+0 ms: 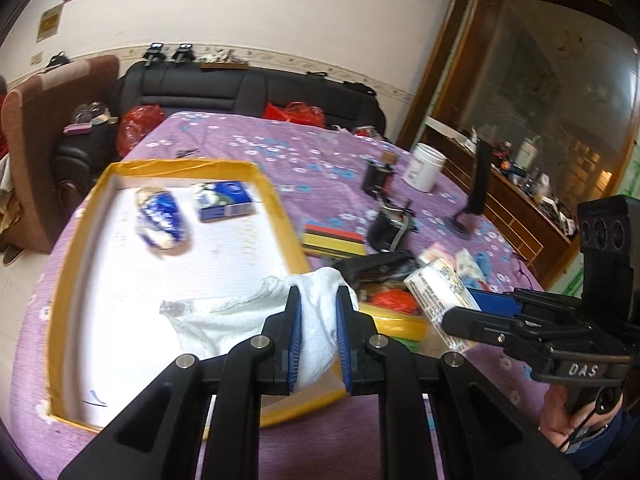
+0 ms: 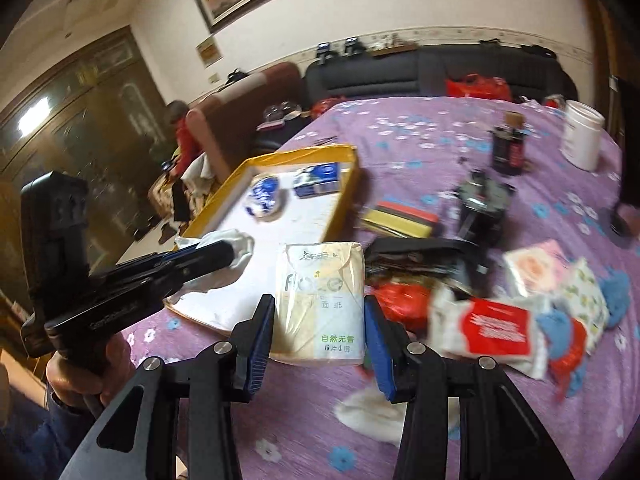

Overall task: Organize soft objects
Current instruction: 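Carry the cloth and tissue pack into the tray and open both grippers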

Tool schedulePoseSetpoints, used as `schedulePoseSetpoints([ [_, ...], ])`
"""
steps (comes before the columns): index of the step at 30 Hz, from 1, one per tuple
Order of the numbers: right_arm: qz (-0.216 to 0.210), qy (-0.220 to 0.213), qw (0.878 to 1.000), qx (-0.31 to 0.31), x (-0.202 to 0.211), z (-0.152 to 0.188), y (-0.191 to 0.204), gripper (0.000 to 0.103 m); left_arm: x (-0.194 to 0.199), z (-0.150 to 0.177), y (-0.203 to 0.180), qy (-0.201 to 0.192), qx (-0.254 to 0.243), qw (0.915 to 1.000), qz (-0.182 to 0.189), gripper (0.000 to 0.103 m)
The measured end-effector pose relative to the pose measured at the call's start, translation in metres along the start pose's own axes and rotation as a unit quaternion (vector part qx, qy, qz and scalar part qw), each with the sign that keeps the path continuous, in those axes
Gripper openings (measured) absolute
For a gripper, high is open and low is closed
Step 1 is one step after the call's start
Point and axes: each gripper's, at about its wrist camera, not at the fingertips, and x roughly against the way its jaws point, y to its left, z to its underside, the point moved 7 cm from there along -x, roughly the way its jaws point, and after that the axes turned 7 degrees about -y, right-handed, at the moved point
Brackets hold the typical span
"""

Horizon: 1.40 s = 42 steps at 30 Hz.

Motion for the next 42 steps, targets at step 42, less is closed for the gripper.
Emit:
schedulePoseSetpoints([
  [42, 0.035, 0.117, 0.992, 0.010, -0.189, -0.050, 0.022, 0.049, -0.054, -0.031, 0.135, 0.065, 0.071, 0.9899, -0.104, 0.015],
])
